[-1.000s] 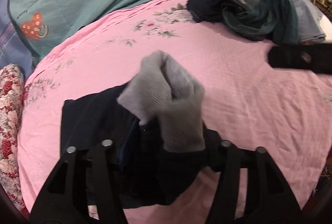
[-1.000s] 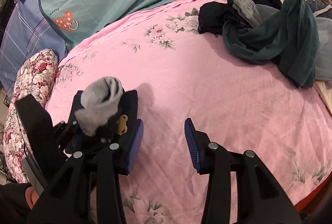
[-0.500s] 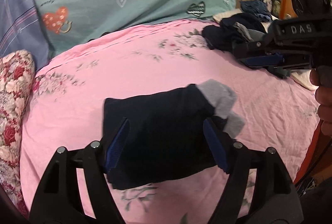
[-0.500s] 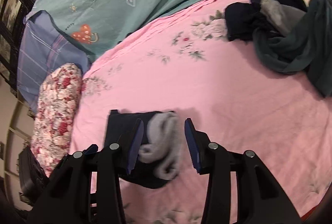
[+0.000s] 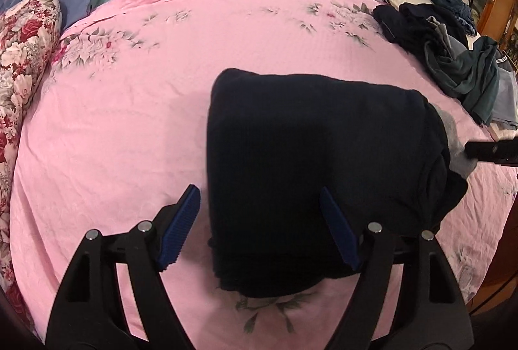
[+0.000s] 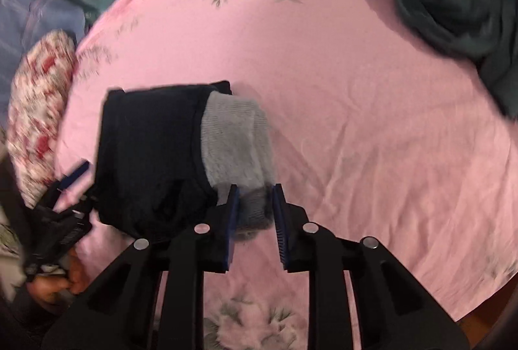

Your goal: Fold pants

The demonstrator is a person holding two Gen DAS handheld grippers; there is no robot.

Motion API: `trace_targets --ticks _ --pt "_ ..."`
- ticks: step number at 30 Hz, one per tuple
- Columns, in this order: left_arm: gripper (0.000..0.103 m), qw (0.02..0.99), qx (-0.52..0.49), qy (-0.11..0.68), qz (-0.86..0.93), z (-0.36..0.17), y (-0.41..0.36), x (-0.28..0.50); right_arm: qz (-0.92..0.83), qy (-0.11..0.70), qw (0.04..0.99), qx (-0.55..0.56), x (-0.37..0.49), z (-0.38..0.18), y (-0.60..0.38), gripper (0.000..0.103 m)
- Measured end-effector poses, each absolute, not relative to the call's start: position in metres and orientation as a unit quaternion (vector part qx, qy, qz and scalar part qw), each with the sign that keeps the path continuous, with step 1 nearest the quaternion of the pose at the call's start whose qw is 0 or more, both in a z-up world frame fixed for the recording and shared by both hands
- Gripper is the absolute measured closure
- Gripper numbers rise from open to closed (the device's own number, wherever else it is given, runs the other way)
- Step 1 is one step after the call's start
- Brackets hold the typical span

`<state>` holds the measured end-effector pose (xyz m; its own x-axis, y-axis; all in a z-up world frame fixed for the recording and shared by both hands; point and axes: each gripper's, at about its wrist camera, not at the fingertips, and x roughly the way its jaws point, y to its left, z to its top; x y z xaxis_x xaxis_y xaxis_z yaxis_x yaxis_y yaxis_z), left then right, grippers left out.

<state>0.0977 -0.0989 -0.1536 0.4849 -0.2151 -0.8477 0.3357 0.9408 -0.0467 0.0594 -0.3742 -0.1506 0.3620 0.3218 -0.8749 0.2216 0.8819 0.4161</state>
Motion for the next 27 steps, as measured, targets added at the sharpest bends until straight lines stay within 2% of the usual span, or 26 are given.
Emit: trace_targets --ticks 1,2,4,9,10,11,12,13,17,20,21,22,23,27 --pt "0.025 0.862 0.061 0.478 -0.158 -0.151 -0.096 0.098 0.032 0.554 0.788 0.268 0.058 -0.146 -0.381 0.070" --pt "0.025 0.863 0.058 0.476 -0.158 -0.148 -0.092 0.099 0.034 0.541 0.786 0.299 0.056 -0.143 -0.389 0.055" --pt "0.022 0.863 0.045 0.478 -0.156 -0.144 -0.082 0.104 0.044 0.534 0.773 0.339 0.056 -0.146 -0.396 0.050" --pt "0.020 0.842 0.049 0.510 -0.170 -0.157 -0.082 0.117 0.045 0.590 0.725 0.352 0.070 -0.188 -0.380 0.050" --pt "0.020 0.835 0.045 0.520 -0.174 -0.162 -0.081 0.120 0.047 0.596 0.717 0.358 0.071 -0.195 -0.376 0.055" --pt "0.020 0.830 0.042 0.529 -0.174 -0.166 -0.080 0.121 0.056 0.591 0.716 0.368 0.072 -0.197 -0.375 0.072" --pt "0.020 0.824 0.033 0.539 -0.173 -0.172 -0.077 0.123 0.055 0.589 0.720 0.364 0.071 -0.193 -0.375 0.075" --pt "0.019 0.821 0.024 0.544 -0.173 -0.175 -0.074 0.123 0.056 0.586 0.732 0.344 0.075 -0.185 -0.372 0.082" --pt "0.019 0.818 0.017 0.547 -0.179 -0.183 -0.072 0.121 0.068 0.553 0.781 0.282 0.083 -0.152 -0.367 0.087" --pt "0.019 0.819 0.030 0.544 -0.180 -0.188 -0.076 0.119 0.040 0.574 0.773 0.267 0.086 -0.176 -0.368 0.086" --pt "0.019 0.819 0.032 0.543 -0.180 -0.186 -0.075 0.119 0.033 0.582 0.766 0.271 0.085 -0.187 -0.368 0.084" --pt "0.019 0.822 0.036 0.540 -0.177 -0.181 -0.073 0.118 0.029 0.583 0.763 0.278 0.083 -0.191 -0.372 0.076" --pt "0.019 0.827 0.043 0.534 -0.171 -0.175 -0.071 0.117 0.020 0.581 0.760 0.290 0.080 -0.186 -0.378 0.063" --pt "0.020 0.859 0.056 0.482 -0.165 -0.135 -0.059 0.112 -0.005 0.542 0.790 0.287 0.071 -0.142 -0.388 0.061"
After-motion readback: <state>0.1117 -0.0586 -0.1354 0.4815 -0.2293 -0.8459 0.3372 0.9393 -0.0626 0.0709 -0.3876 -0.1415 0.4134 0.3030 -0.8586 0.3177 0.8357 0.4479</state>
